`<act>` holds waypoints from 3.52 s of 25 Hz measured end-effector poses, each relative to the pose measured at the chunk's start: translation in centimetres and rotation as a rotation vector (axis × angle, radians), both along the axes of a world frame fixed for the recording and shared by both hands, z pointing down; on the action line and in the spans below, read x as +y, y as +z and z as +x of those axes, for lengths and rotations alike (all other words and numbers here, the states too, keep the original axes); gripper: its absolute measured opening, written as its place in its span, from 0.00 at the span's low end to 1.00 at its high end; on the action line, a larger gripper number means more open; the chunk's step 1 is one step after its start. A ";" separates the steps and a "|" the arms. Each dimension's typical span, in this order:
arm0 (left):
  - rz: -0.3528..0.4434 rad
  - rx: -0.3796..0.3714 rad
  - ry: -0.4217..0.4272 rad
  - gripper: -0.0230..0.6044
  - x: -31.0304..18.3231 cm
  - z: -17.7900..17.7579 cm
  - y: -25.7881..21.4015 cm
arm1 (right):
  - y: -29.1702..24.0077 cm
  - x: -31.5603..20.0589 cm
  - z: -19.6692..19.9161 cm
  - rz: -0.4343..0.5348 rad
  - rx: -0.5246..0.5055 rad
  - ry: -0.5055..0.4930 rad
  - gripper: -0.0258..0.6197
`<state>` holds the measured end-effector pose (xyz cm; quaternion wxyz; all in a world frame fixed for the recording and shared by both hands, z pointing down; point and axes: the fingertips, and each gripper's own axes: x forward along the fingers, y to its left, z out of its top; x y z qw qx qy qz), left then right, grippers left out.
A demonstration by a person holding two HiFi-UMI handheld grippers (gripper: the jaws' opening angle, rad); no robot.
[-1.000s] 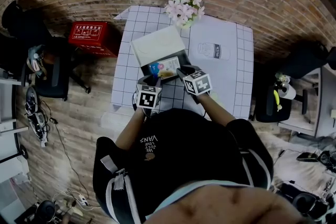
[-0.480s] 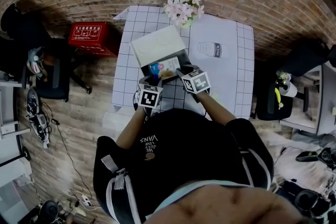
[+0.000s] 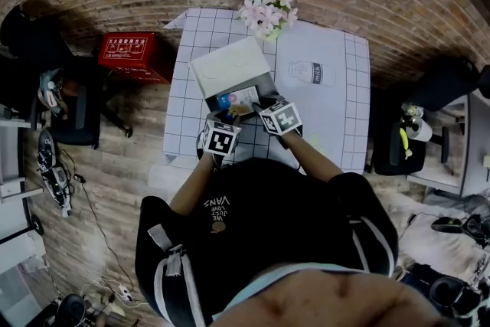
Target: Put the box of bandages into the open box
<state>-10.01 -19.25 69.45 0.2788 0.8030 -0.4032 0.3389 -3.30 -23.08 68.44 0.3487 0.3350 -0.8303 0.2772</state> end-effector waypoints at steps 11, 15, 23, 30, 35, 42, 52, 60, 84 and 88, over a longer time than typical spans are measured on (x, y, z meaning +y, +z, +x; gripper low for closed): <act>0.040 0.016 -0.029 0.26 -0.6 -0.5 -0.2 | -0.5 -0.4 0.5 0.018 -0.016 0.030 0.18; 0.045 0.011 -0.049 0.26 -0.7 -0.9 -0.3 | -0.9 -0.8 0.8 0.045 -0.037 0.049 0.18; 0.108 0.015 -0.085 0.26 -1.1 -1.5 -2.3 | -2.6 -1.4 1.0 0.115 -0.093 0.081 0.14; 0.192 0.037 -0.133 0.24 -1.2 -1.9 -4.4 | -3.9 -1.3 1.1 0.180 -0.130 0.090 0.10; 0.252 0.050 -0.155 0.18 -1.1 -2.0 -5.9 | -4.7 -1.0 1.5 0.208 -0.157 0.097 0.08; 0.356 0.102 -0.242 0.09 -0.6 -2.1 -8.3 | -6.5 -0.1 2.2 0.251 -0.226 0.113 0.06; 0.431 0.129 -0.318 0.06 1.5 -1.5 -10.4 | -8.2 1.7 3.4 0.288 -0.307 0.090 0.05; 0.459 0.139 -0.366 0.06 3.4 -0.3 -11.1 | -8.8 3.3 4.4 0.298 -0.339 0.043 0.05; 0.513 0.173 -0.550 0.05 9.6 3.5 -12.2 | -9.2 8.0 10.2 0.295 -0.408 -0.036 0.05; 0.519 0.173 -0.566 0.05 10.5 4.1 -12.3 | -9.2 8.5 10.8 0.292 -0.421 -0.037 0.05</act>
